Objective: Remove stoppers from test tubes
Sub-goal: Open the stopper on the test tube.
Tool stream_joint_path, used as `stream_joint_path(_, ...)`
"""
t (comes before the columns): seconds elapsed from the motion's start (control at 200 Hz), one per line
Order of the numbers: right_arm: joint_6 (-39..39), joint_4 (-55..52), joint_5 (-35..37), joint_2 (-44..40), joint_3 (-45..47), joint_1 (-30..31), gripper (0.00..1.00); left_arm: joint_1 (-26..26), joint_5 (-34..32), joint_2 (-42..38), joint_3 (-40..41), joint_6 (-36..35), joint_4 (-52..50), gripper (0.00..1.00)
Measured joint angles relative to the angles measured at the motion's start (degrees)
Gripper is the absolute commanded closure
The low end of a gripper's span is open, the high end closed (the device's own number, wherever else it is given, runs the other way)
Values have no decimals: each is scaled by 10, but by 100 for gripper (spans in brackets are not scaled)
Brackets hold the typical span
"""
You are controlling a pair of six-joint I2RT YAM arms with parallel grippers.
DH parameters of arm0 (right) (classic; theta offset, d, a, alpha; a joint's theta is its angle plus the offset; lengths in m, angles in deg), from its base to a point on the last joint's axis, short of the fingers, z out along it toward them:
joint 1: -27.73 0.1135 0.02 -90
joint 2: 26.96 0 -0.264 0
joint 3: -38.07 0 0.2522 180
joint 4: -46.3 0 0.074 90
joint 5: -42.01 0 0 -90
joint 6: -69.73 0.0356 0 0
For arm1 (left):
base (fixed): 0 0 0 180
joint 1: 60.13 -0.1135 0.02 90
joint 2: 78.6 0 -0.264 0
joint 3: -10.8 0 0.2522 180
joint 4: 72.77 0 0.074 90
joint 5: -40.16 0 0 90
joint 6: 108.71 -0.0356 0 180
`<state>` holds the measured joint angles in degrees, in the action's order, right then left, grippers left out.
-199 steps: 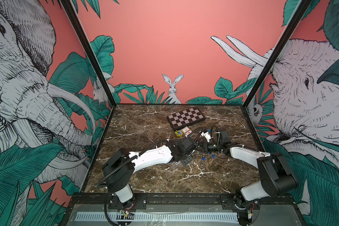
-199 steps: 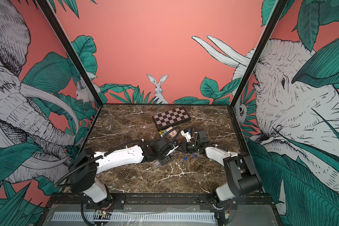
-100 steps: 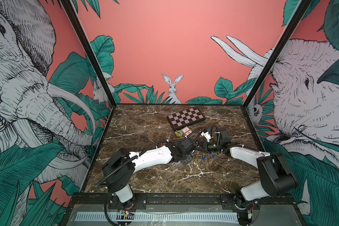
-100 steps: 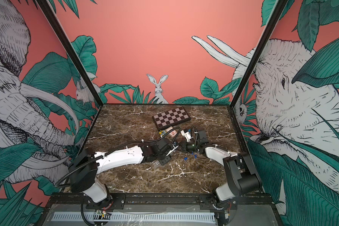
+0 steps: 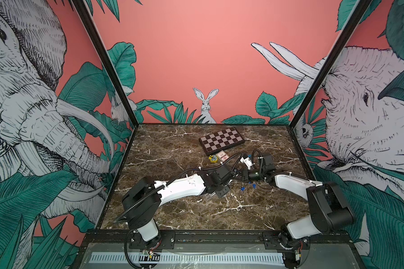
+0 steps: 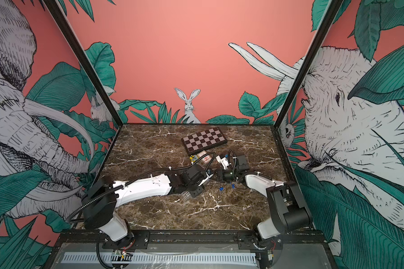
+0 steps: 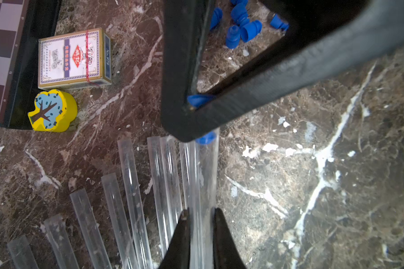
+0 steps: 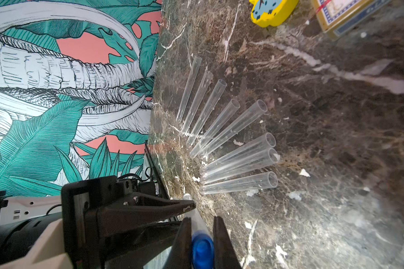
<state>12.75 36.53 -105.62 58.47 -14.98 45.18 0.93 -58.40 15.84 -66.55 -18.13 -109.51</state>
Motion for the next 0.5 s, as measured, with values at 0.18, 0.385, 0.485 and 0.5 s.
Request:
stream_joint_path(0.18,-5,-7,0,-4,0,-4,96,0,0,0,0,-2,4,91)
stream_joint_path(0.385,-23,-35,4,-11,-7,-5,96,2,1,0,0,-5,6,91)
stream_joint_path(0.485,-24,-35,2,-11,-7,-7,96,2,1,0,0,-6,7,91)
stream_joint_path(0.5,-23,-35,1,-11,-7,-7,96,2,1,0,0,-7,7,91)
